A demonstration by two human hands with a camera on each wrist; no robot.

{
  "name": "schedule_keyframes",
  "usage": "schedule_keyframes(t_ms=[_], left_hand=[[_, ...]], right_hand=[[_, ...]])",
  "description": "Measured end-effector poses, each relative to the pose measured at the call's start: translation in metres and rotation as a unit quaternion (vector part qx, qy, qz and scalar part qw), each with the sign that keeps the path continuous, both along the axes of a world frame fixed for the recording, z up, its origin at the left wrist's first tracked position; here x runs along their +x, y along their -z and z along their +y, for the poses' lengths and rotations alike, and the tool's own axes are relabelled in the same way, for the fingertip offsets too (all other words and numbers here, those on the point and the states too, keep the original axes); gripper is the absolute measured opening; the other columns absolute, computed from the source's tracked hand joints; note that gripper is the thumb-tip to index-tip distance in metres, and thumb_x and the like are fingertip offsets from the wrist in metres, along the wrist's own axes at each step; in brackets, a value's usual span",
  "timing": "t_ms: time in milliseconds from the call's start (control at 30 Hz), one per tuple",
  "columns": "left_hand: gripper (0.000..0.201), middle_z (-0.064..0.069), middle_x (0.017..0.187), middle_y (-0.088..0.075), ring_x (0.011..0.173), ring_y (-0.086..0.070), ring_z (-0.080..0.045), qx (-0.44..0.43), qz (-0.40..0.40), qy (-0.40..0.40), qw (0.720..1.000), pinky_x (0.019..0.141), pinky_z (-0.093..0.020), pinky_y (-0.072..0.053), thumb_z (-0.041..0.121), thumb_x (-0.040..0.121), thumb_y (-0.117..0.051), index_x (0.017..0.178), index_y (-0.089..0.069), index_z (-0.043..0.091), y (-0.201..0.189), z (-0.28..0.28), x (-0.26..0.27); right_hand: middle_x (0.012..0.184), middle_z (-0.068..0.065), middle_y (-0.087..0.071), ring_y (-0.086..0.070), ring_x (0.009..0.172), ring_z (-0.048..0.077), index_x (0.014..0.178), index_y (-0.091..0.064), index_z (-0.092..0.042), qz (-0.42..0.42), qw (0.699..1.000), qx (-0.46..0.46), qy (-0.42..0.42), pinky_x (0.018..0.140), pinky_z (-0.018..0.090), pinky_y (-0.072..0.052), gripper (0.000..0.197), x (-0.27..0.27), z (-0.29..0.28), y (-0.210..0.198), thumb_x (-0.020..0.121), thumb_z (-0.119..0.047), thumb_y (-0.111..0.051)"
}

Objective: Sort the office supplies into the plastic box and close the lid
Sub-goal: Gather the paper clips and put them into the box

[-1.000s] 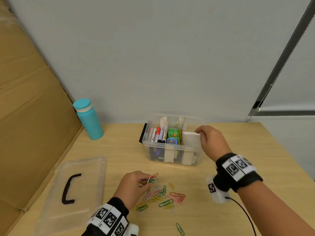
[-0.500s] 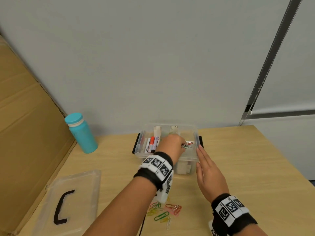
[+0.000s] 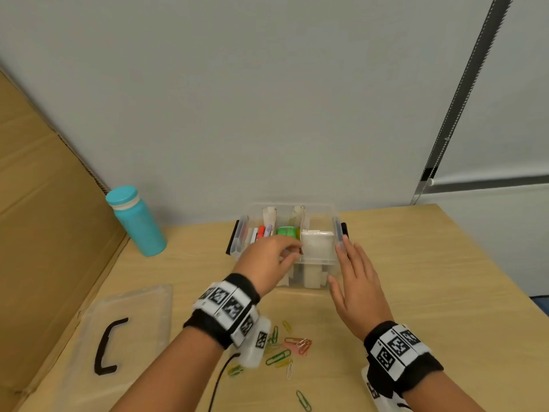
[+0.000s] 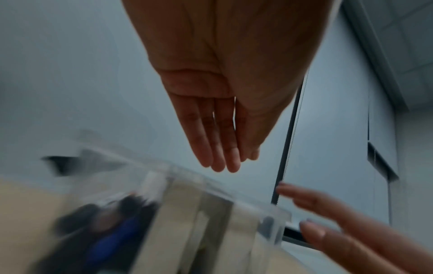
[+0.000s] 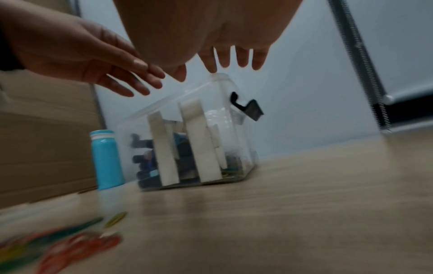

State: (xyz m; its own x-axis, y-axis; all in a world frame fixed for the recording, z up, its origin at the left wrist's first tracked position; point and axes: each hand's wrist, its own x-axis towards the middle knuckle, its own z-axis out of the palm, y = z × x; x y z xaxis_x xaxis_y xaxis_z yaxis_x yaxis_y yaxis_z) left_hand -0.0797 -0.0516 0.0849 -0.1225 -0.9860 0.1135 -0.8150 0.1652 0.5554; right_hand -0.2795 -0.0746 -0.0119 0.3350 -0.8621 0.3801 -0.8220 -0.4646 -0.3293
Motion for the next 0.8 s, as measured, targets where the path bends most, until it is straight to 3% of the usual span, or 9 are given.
schedule_keyframes(t_ms=[67, 133, 200, 267, 400, 500, 633, 733, 800], left_hand=[[0.029, 0.015, 0.111, -0.063, 0.096, -0.058, 0.001, 0.025, -0.018, -0.015, 0.999, 0.087, -0.018, -0.048, 0.032, 0.092, -0.054, 0.121, -0.059, 0.029, 0.016, 0.029, 0.022], [0.029, 0.017, 0.108, -0.063, 0.092, -0.057, 0.002, 0.077, -0.051, -0.046, 0.995, 0.084, -0.018, -0.048, 0.037, 0.09, -0.057, 0.118, -0.059, 0.032, 0.038, 0.056, 0.045], [0.031, 0.019, 0.106, -0.062, 0.09, -0.056, 0.0, 0.136, -0.074, -0.083, 0.984, 0.084, -0.02, -0.047, 0.037, 0.087, -0.061, 0.117, -0.06, 0.031, 0.062, 0.079, 0.066], [0.036, 0.018, 0.104, -0.06, 0.09, -0.054, -0.002, 0.193, -0.075, -0.104, 0.973, 0.083, -0.019, -0.045, 0.037, 0.082, -0.067, 0.117, -0.059, 0.03, 0.082, 0.095, 0.078], [0.049, 0.015, 0.099, -0.052, 0.086, -0.053, -0.005, 0.251, -0.042, -0.09, 0.963, 0.078, -0.018, -0.043, 0.041, 0.068, -0.079, 0.111, -0.059, 0.029, 0.108, 0.114, 0.078], [0.043, 0.013, 0.097, -0.05, 0.081, -0.05, -0.005, 0.23, -0.035, -0.089, 0.968, 0.075, -0.016, -0.041, 0.033, 0.069, -0.079, 0.106, -0.059, 0.026, 0.117, 0.114, 0.074], [0.025, 0.011, 0.09, -0.053, 0.078, -0.051, -0.006, 0.204, -0.038, -0.08, 0.975, 0.065, -0.008, -0.035, 0.025, 0.076, -0.074, 0.098, -0.063, 0.023, 0.121, 0.108, 0.07], [0.019, 0.011, 0.09, -0.055, 0.084, -0.054, -0.008, 0.193, -0.071, -0.082, 0.975, 0.075, -0.018, -0.043, 0.026, 0.081, -0.066, 0.101, -0.064, 0.023, 0.12, 0.104, 0.067], [0.019, 0.007, 0.095, -0.059, 0.089, -0.058, -0.013, 0.18, -0.118, -0.08, 0.973, 0.078, -0.025, -0.045, 0.027, 0.085, -0.06, 0.102, -0.064, 0.022, 0.118, 0.102, 0.063]], right_hand=[[0.152, 0.008, -0.028, -0.025, 0.14, 0.026, 0.141, -0.037, -0.014, 0.014, 0.999, -0.025, -0.044, 0.114, 0.04, -0.027, 0.057, 0.007, 0.018, -0.004, 0.093, -0.044, -0.038], [0.139, 0.004, -0.04, -0.038, 0.129, 0.02, 0.131, -0.046, -0.017, 0.023, 0.991, -0.012, -0.127, 0.106, 0.036, -0.041, 0.047, 0.015, 0.037, -0.002, 0.092, -0.044, -0.045], [0.129, -0.004, -0.044, -0.044, 0.116, 0.013, 0.124, -0.05, -0.02, 0.066, 0.975, 0.046, -0.209, 0.094, 0.03, -0.049, 0.039, 0.025, 0.053, 0.003, 0.092, -0.043, -0.046], [0.133, -0.004, -0.039, -0.041, 0.117, 0.014, 0.133, -0.044, -0.018, 0.118, 0.951, 0.136, -0.251, 0.096, 0.03, -0.046, 0.047, 0.035, 0.063, 0.013, 0.092, -0.041, -0.048], [0.139, 0.002, -0.033, -0.032, 0.126, 0.02, 0.141, -0.035, -0.015, 0.204, 0.923, 0.228, -0.232, 0.103, 0.031, -0.037, 0.056, 0.051, 0.073, 0.023, 0.091, -0.034, -0.053], [0.13, 0.005, -0.04, -0.037, 0.119, 0.023, 0.13, -0.047, -0.012, 0.209, 0.927, 0.208, -0.233, 0.094, 0.033, -0.042, 0.037, 0.059, 0.076, 0.029, 0.093, -0.016, -0.048], [0.115, 0.011, -0.049, -0.048, 0.106, 0.028, 0.115, -0.055, -0.008, 0.22, 0.934, 0.171, -0.225, 0.072, 0.035, -0.044, 0.033, 0.067, 0.075, 0.038, 0.086, 0.005, -0.048], [0.091, 0.01, -0.057, -0.059, 0.08, 0.027, 0.094, -0.063, -0.008, 0.222, 0.937, 0.164, -0.214, 0.051, 0.03, -0.037, 0.03, 0.073, 0.074, 0.035, 0.068, 0.006, -0.067], [0.099, 0.014, -0.057, -0.058, 0.089, 0.031, 0.102, -0.061, -0.005, 0.205, 0.945, 0.169, -0.188, 0.056, 0.034, -0.041, 0.028, 0.078, 0.074, 0.034, 0.075, 0.004, -0.059]])
